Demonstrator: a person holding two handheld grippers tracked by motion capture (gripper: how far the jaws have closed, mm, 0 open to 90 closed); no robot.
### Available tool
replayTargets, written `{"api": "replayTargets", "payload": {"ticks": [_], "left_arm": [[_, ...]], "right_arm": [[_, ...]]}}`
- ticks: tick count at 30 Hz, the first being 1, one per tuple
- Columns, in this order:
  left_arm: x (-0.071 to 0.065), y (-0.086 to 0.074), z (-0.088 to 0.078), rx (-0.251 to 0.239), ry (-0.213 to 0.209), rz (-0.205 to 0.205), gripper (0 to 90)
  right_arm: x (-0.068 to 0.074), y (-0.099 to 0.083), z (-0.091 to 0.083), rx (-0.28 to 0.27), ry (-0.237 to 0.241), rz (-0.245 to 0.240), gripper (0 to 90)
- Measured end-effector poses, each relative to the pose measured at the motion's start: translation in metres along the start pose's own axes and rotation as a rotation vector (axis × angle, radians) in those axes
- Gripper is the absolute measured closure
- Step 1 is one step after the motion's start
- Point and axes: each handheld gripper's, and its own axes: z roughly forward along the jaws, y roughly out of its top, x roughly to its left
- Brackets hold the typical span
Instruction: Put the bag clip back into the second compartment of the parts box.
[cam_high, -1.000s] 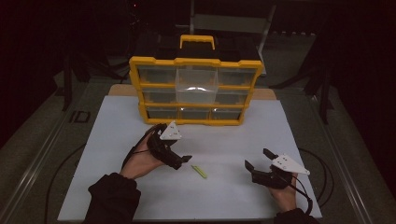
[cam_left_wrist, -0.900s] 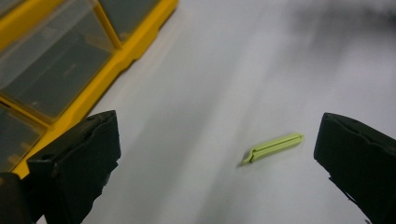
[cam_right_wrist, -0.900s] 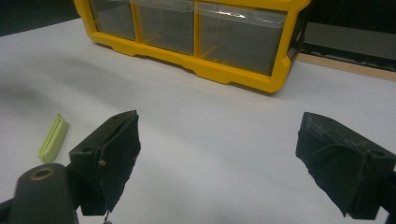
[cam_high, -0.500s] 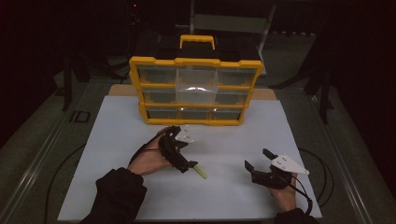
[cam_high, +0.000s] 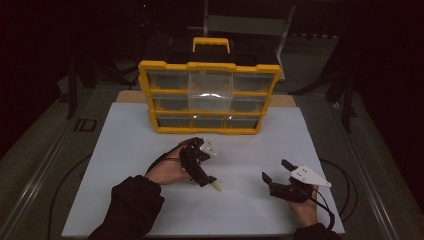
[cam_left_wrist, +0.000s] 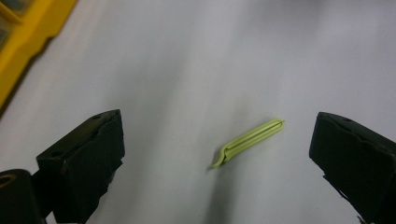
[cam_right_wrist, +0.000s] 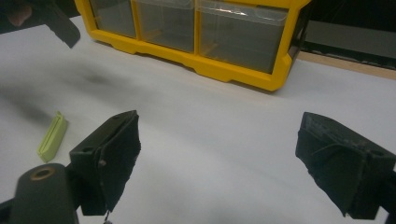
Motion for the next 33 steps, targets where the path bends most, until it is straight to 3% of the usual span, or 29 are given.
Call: {"api": "replayTargets", "payload": {"ticks": [18, 21, 24, 30, 33], "left_arm": [[-0.008, 0.005, 0.029, 0.119, -0.034, 0.071, 16.4], [-0.011, 0.006, 0.038, 0.158, -0.045, 0.106, 19.3], [-0.014, 0.008, 0.042, 0.170, -0.053, 0.113, 20.9], [-0.018, 0.011, 0.049, 0.206, -0.082, 0.161, 29.4], [-0.021, 0.012, 0.051, 0.228, -0.097, 0.184, 40.6]], "right_arm": [[-0.001, 0.000, -0.001, 0.001, 0.001, 0.006, 13.5], [-0.001, 0.000, -0.001, 0.002, 0.001, 0.005, 13.6], [-0.001, 0.000, -0.001, 0.003, 0.000, 0.005, 13.5], [-0.001, 0.000, -0.001, 0.004, -0.001, 0.006, 13.6], [-0.002, -0.001, -0.001, 0.002, -0.001, 0.007, 13.6]]}}
